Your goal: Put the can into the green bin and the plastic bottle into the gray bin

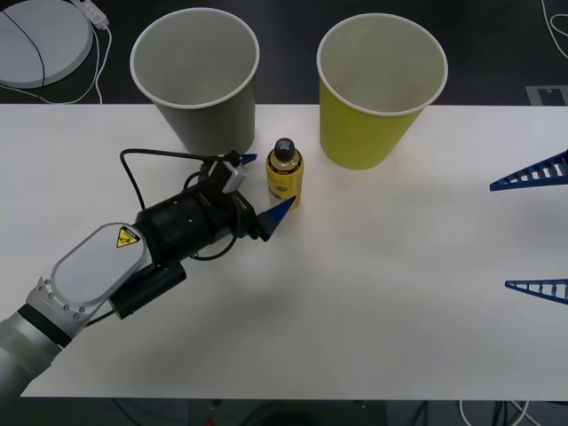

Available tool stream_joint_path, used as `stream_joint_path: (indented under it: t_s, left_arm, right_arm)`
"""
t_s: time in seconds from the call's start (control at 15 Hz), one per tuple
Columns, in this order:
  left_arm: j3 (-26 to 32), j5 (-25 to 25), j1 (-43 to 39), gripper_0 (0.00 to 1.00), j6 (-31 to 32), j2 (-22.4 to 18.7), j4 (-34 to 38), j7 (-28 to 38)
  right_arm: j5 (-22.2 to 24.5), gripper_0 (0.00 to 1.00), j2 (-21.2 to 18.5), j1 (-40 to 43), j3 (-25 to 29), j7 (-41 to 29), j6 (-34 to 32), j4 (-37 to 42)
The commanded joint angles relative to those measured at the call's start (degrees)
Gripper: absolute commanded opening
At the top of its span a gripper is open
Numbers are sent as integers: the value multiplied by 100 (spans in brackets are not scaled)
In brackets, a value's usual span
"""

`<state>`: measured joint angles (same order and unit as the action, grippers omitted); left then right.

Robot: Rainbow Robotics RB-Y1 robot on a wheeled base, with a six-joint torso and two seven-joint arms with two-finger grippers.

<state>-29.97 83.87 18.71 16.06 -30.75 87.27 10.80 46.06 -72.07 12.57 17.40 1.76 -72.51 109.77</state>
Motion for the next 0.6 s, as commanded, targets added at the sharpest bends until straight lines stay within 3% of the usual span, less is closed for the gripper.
stream_joint_path:
  t_s: [0.07, 0.6]
  left_arm:
    - [0, 95, 45, 100, 2, 149, -79, 1]
    - [-70, 262, 335, 100, -6, 368, -378, 81]
  right_arm:
    - [0, 100, 0, 0, 0, 0, 0, 0]
    - [0, 100, 0, 0, 0, 0, 0, 0]
